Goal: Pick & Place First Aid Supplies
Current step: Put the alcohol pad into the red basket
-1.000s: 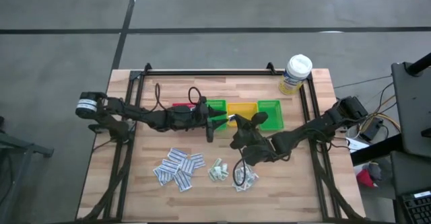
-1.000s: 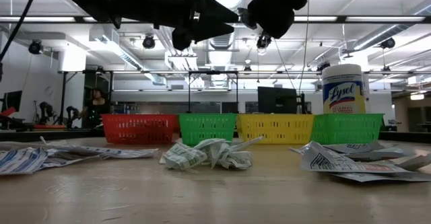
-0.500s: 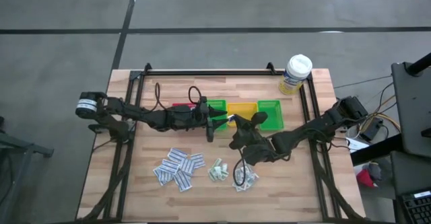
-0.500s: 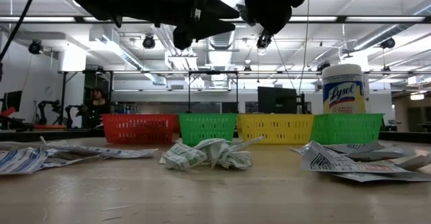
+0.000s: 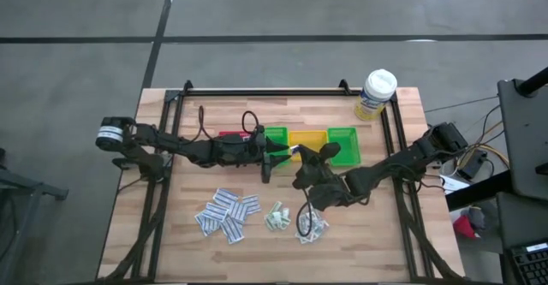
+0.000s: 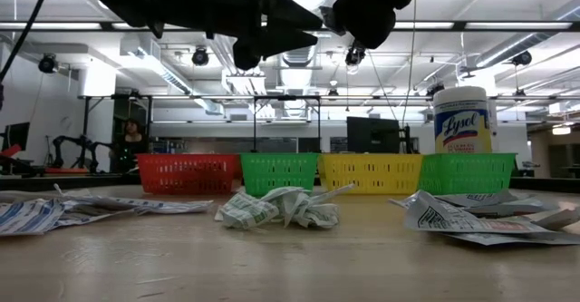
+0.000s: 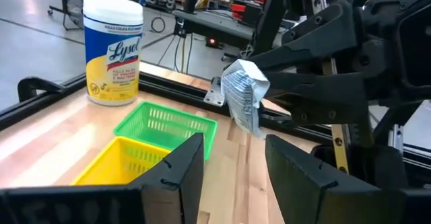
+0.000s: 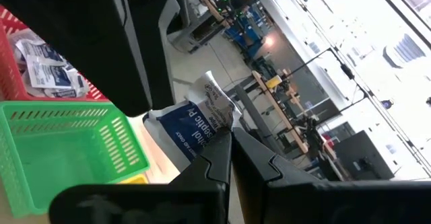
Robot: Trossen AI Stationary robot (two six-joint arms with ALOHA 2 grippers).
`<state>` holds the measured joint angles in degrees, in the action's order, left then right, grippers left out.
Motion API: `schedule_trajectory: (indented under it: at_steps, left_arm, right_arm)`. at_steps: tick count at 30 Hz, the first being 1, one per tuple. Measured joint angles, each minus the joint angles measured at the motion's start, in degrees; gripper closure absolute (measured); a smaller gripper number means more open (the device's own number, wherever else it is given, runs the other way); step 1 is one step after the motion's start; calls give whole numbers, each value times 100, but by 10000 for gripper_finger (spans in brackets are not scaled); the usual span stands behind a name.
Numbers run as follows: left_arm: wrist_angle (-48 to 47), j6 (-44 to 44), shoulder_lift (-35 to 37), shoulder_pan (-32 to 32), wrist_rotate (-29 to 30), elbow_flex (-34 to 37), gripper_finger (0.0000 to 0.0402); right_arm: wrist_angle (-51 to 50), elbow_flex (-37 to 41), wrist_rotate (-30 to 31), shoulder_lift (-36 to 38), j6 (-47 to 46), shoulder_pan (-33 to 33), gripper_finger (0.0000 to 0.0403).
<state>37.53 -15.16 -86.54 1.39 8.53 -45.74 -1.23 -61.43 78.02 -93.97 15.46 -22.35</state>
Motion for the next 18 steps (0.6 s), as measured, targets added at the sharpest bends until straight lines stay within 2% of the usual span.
schedule_trajectory:
  at_steps: [8, 18]
  left_arm:
    - [-375, 21, 237, 0, 1, 2, 248]
    - [-220, -108, 225, 0, 3, 7, 248]
  right_arm:
    - [-144, 4, 7, 0, 31, -2, 394]
    - [-80, 4, -60, 0, -46, -2, 394]
